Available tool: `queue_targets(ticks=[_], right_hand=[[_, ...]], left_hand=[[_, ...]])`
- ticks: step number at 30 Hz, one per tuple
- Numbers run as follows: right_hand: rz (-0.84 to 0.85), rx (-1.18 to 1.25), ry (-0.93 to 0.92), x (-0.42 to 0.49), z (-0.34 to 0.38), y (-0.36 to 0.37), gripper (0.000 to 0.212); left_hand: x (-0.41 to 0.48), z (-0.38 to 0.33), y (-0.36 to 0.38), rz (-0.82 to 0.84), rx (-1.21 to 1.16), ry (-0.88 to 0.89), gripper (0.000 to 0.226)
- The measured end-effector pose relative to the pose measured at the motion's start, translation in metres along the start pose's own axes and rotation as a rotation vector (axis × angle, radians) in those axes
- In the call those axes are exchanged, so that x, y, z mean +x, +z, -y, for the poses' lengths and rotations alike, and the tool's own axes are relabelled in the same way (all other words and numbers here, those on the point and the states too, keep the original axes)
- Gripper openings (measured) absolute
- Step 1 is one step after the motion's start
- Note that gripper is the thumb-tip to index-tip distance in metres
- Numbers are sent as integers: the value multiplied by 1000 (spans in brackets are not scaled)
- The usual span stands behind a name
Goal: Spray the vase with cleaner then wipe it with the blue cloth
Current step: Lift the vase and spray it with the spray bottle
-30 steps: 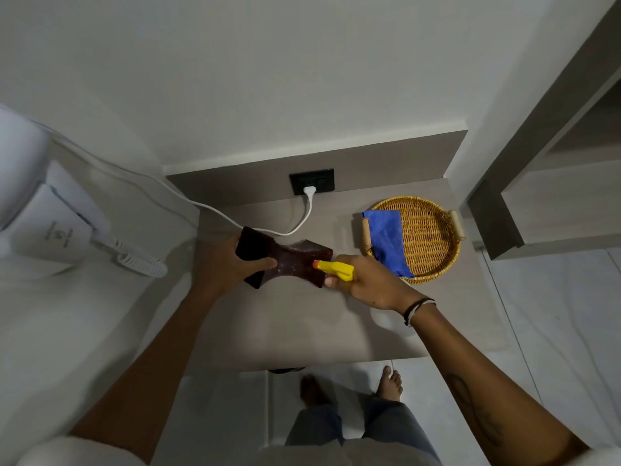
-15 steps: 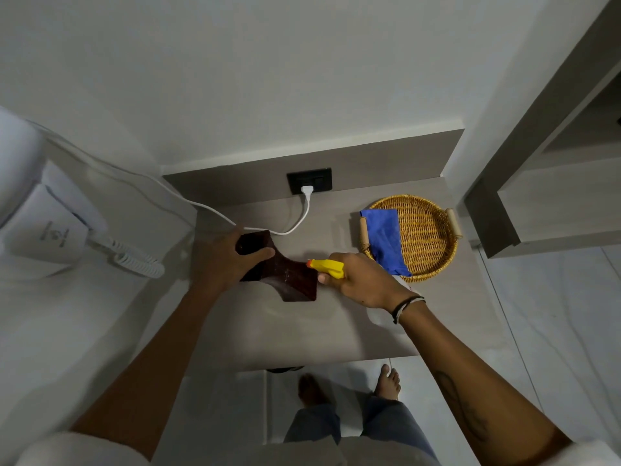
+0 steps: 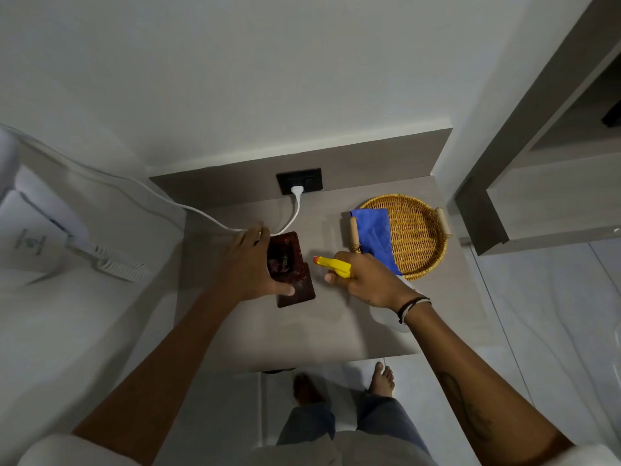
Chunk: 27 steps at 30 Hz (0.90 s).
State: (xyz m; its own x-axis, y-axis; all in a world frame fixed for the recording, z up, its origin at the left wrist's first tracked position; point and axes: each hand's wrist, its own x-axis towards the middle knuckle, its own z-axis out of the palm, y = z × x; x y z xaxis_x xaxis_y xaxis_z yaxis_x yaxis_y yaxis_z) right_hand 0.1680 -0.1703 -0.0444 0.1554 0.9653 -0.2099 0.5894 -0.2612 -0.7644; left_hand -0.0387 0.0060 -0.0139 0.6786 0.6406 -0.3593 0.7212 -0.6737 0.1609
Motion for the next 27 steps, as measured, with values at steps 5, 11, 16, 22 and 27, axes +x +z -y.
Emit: queue_targets(ticks=[5,11,16,22,27], right_hand=[[16,0,-7,-2,1,1,25],[44,7,-50,4,16,8,25],[49,25,-56,17,32,14,32],[53,-10,-15,22,31,16,34],[82,-39,23,10,18,10,33]], left_hand=[[4,8,-3,-170,-301,-43,106],[6,31,0,-248,-717,-441,59],[3,43,-3,-233,-806,-526,69],[0,45,-3,-243,-842,-506,55],[1,47,-2,-241,-839,-494,59]])
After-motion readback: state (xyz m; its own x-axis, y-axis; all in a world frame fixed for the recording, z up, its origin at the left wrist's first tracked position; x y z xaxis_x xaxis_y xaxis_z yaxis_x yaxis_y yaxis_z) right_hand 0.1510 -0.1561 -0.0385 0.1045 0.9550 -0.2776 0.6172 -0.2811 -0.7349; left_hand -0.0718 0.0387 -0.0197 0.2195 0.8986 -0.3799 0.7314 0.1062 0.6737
